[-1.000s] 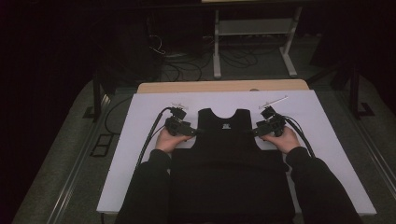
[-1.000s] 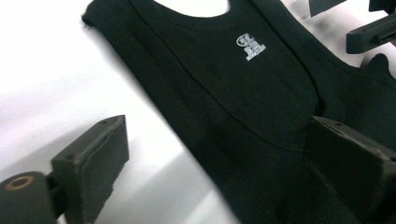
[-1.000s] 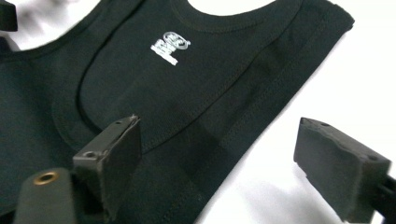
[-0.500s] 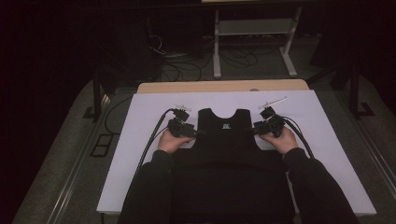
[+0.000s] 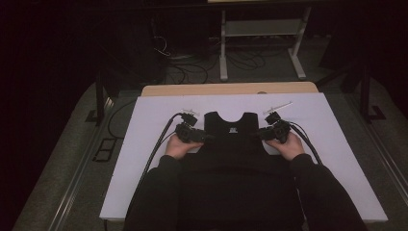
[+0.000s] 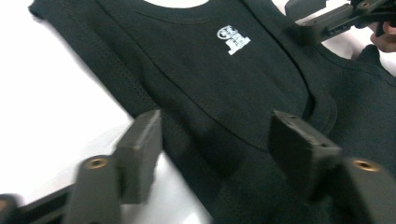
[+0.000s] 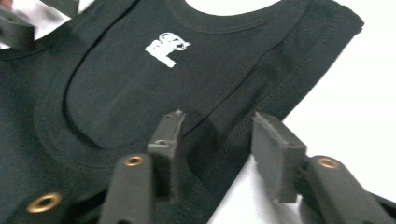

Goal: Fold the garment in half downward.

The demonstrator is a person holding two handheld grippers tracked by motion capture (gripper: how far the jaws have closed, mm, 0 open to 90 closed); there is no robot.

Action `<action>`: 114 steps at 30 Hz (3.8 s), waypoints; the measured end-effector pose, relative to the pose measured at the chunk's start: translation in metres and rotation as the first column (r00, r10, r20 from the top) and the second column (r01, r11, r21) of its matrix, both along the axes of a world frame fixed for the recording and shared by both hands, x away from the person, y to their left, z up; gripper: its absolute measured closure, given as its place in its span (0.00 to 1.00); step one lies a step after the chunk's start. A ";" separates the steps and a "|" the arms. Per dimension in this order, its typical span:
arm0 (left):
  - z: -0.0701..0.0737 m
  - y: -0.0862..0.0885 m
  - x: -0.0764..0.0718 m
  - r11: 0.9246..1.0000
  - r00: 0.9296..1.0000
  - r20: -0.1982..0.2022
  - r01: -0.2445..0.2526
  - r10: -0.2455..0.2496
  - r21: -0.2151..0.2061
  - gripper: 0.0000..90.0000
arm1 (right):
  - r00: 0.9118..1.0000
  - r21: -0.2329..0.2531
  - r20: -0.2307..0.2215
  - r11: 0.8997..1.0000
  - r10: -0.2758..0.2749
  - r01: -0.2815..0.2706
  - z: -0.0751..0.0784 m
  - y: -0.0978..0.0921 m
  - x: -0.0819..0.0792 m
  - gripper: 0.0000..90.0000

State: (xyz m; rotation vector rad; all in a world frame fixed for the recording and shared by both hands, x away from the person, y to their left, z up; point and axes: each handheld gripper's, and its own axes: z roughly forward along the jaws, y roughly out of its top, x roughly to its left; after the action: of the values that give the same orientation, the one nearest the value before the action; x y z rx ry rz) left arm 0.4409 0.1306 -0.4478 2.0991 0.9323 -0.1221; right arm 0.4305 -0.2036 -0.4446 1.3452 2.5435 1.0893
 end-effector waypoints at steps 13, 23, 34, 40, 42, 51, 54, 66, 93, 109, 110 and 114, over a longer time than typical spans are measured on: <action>0.000 -0.013 -0.009 0.996 0.996 0.083 0.027 -0.034 0.082 0.76 | 0.997 0.028 -0.057 0.999 0.047 -0.045 -0.001 0.004 -0.002 0.90; -0.001 -0.018 -0.011 0.996 0.996 0.087 0.008 -0.015 0.087 0.93 | 0.994 0.082 -0.091 0.995 0.056 -0.048 -0.002 0.004 -0.001 0.92; 0.013 -0.013 -0.006 0.997 0.996 0.081 -0.045 0.040 0.057 0.95 | 0.999 0.106 -0.050 0.994 0.011 -0.006 0.013 -0.005 0.001 0.93; 0.024 -0.013 -0.007 0.998 0.994 0.104 -0.044 0.039 0.044 0.95 | 0.999 0.117 -0.033 0.993 0.007 -0.003 0.021 -0.008 0.001 0.93; 0.029 -0.012 -0.008 0.998 0.993 0.111 -0.049 0.044 0.043 0.95 | 1.000 0.121 -0.028 0.993 0.005 -0.002 0.024 -0.009 0.000 0.93; 0.043 -0.007 -0.011 0.997 0.989 0.140 -0.062 0.055 0.045 0.95 | 1.000 0.123 0.001 0.992 0.010 -0.010 0.037 -0.011 -0.002 0.93; 0.051 -0.005 -0.013 0.996 0.985 0.163 -0.068 0.059 0.049 0.95 | 1.000 0.115 0.017 0.993 0.019 -0.021 0.045 -0.009 -0.003 0.92; 0.069 0.002 -0.024 0.998 0.985 0.165 -0.060 0.056 0.018 0.95 | 0.998 0.105 0.056 0.993 0.042 -0.048 0.064 -0.006 -0.012 0.92; 0.067 0.014 -0.054 1.000 0.987 0.160 0.009 -0.013 0.026 0.95 | 0.990 0.143 0.096 0.983 0.101 -0.114 0.065 -0.006 -0.049 0.92; 0.059 0.020 -0.075 0.999 0.985 0.175 0.011 -0.004 -0.039 0.95 | 0.989 0.156 0.111 0.981 0.101 -0.117 0.061 -0.009 -0.068 0.92; 0.059 0.020 -0.077 0.999 0.985 0.175 0.010 -0.003 -0.044 0.95 | 0.988 0.157 0.112 0.980 0.103 -0.120 0.061 -0.010 -0.069 0.92; 0.059 0.021 -0.080 0.999 0.984 0.180 0.014 -0.004 -0.052 0.95 | 0.988 0.155 0.112 0.981 0.102 -0.119 0.061 -0.011 -0.074 0.92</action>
State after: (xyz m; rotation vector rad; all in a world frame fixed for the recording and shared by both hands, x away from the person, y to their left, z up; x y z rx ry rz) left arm 0.3614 0.1512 -0.3887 2.0282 0.8032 0.0373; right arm 0.3563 -0.2144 -0.3838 1.1561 2.5294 1.3743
